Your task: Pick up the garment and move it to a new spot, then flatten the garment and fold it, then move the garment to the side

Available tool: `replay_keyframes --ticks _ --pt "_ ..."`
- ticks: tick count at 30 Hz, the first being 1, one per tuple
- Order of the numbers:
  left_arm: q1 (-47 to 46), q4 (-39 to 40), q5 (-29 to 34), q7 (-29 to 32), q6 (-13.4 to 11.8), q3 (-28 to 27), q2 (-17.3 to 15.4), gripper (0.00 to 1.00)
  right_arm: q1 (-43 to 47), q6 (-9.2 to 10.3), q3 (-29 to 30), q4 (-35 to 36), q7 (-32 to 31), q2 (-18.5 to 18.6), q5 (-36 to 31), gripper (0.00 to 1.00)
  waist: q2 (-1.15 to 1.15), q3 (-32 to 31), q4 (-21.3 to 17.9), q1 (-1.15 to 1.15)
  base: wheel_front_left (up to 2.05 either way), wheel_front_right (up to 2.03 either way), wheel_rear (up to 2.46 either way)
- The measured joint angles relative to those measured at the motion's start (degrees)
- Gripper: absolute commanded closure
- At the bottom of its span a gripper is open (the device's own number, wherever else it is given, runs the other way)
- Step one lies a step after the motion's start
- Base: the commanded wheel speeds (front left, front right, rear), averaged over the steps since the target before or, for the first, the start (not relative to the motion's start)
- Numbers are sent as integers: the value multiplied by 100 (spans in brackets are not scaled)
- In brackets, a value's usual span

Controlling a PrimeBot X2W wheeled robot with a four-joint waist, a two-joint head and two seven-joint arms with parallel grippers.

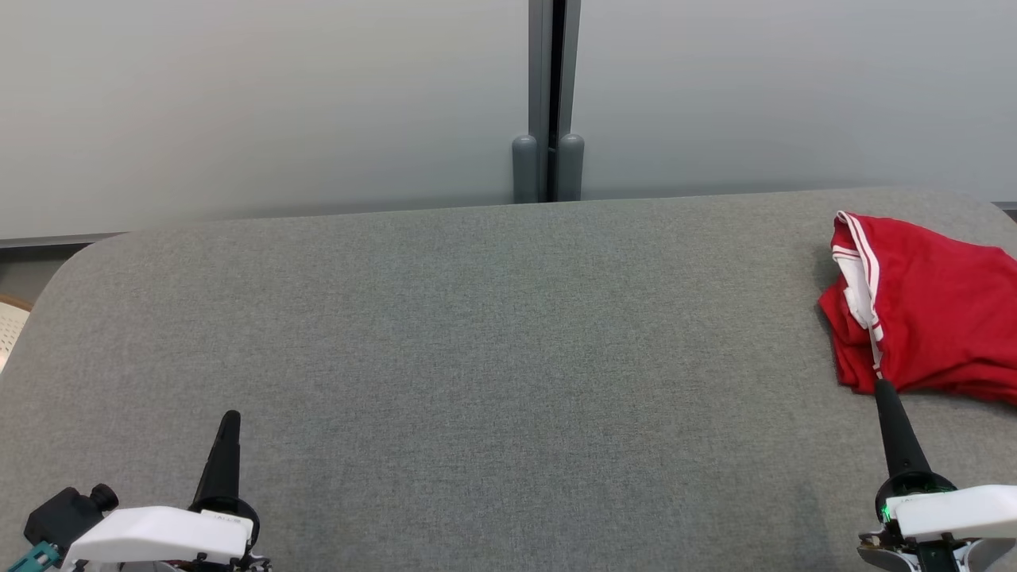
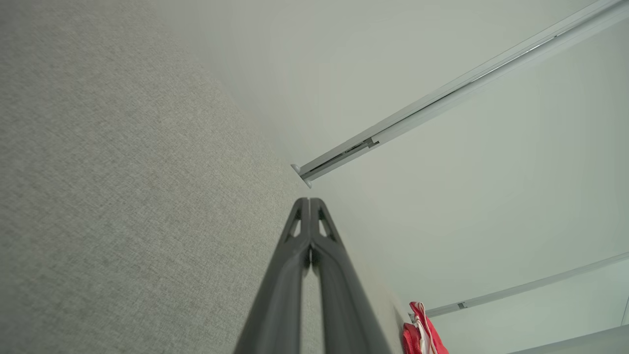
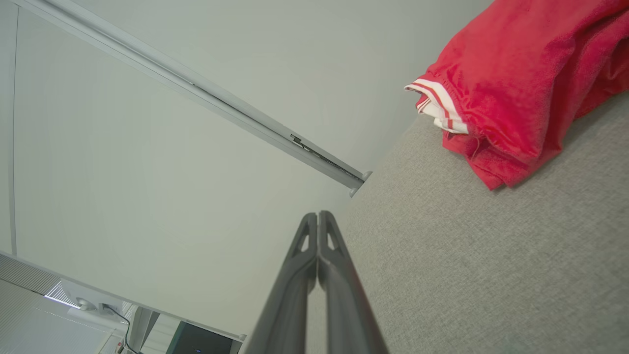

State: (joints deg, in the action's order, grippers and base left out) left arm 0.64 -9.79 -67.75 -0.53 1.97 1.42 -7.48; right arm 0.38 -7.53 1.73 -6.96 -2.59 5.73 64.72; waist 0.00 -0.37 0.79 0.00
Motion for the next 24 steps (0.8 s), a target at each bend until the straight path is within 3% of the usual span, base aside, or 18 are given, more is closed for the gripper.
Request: replay_keyframes --ticks 24 --pt "-257 -182 -1070 255 232 -283 159 100 -271 4 136 -302 -103 -76 1209 100 0 20 -29 0 0 0 0"
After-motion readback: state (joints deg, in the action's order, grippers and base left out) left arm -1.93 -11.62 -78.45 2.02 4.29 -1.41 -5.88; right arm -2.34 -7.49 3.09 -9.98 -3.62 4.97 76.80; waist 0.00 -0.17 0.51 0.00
